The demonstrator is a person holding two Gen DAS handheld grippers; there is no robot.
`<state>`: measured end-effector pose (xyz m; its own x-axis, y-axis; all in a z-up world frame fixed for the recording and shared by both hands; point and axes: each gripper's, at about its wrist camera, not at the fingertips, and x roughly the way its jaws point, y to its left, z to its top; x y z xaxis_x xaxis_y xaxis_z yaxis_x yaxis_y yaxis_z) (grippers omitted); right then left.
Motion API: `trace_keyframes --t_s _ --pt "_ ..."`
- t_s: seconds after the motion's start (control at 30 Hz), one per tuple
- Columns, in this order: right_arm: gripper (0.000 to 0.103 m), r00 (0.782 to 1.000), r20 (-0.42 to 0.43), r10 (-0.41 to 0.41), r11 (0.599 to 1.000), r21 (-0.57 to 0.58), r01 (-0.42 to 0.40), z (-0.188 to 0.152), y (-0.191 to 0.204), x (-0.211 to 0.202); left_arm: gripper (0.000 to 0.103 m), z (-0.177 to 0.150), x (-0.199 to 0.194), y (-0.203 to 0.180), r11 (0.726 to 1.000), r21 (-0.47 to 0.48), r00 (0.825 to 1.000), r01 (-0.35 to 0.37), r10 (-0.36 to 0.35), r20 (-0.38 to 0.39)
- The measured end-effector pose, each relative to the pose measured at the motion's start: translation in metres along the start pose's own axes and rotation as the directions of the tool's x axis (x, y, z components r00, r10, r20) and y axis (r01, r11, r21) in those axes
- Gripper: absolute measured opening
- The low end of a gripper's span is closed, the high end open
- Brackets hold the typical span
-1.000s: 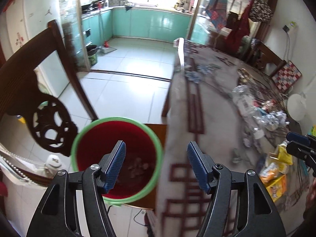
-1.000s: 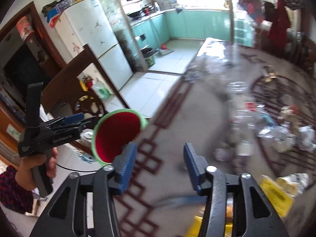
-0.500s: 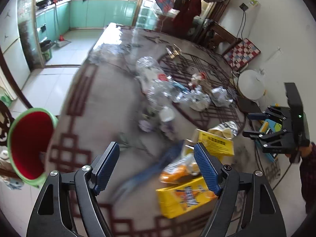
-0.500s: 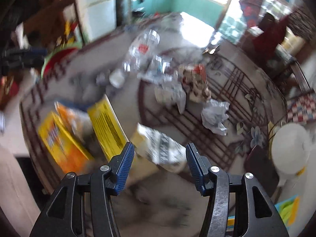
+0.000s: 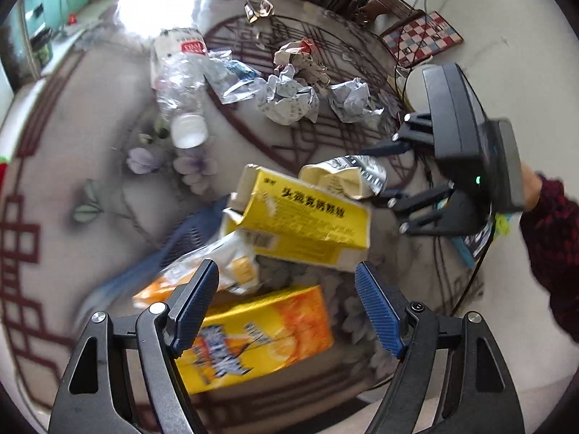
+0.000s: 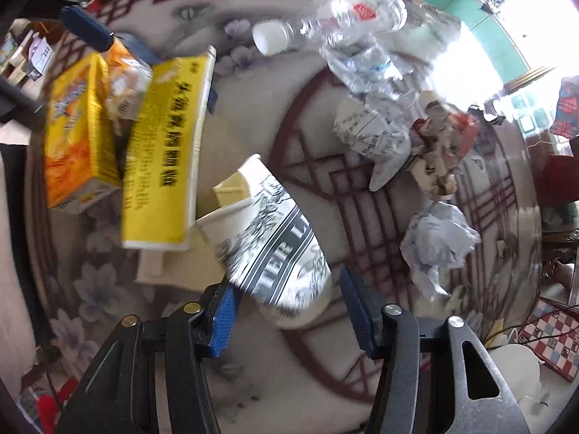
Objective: Collect trash
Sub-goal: 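Grasp the yellow medicine box with the left tool while the right tool grasps the white paper cup, then carry the box and the cup in both tools over the red bucket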
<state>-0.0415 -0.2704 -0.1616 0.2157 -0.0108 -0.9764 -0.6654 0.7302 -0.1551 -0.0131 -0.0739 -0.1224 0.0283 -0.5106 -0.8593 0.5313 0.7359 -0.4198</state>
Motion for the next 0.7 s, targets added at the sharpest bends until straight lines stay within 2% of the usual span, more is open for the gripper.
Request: trace_keyframes --t_s 0.07,0.17,0.23,0.3,0.47,0.6,0.7 --pt "0.039 0.999 0.042 0.026 0.998 0.059 -0.028 -0.003 -0.007 -0.004 0.078 0.01 0.01 -0.002 0.999 -0.049 1.0 0.006 -0.007 -0.012" --pt "0.039 0.994 0.103 0.048 0.976 0.209 -0.069 -0.012 -0.022 -0.009 0.078 0.018 0.023 -0.008 0.996 -0.089 1.0 0.006 -0.009 -0.027" --pt "0.039 0.987 0.147 0.067 0.945 0.307 -0.11 -0.022 -0.029 -0.009 0.078 0.023 0.032 -0.009 0.994 -0.111 0.999 -0.002 -0.004 -0.05" --pt "0.039 0.982 0.181 0.047 0.916 0.384 -0.115 -0.03 -0.031 -0.011 0.078 0.027 0.042 -0.01 0.991 -0.133 0.996 -0.019 0.008 -0.085" --pt "0.039 0.957 0.289 0.021 0.804 0.564 -0.188 -0.051 -0.032 -0.022 0.078 0.034 0.066 -0.011 0.982 -0.185 0.988 -0.045 0.016 -0.153" --pt "0.039 0.944 0.326 0.048 0.74 0.623 -0.253 -0.059 -0.025 -0.02 0.079 0.044 0.071 -0.025 0.99 -0.117 0.99 -0.079 0.065 -0.121" --pt "0.039 0.944 0.327 0.039 0.699 0.666 -0.259 -0.064 -0.015 -0.014 0.079 0.053 0.076 -0.033 0.992 -0.068 0.988 -0.105 0.096 -0.124"
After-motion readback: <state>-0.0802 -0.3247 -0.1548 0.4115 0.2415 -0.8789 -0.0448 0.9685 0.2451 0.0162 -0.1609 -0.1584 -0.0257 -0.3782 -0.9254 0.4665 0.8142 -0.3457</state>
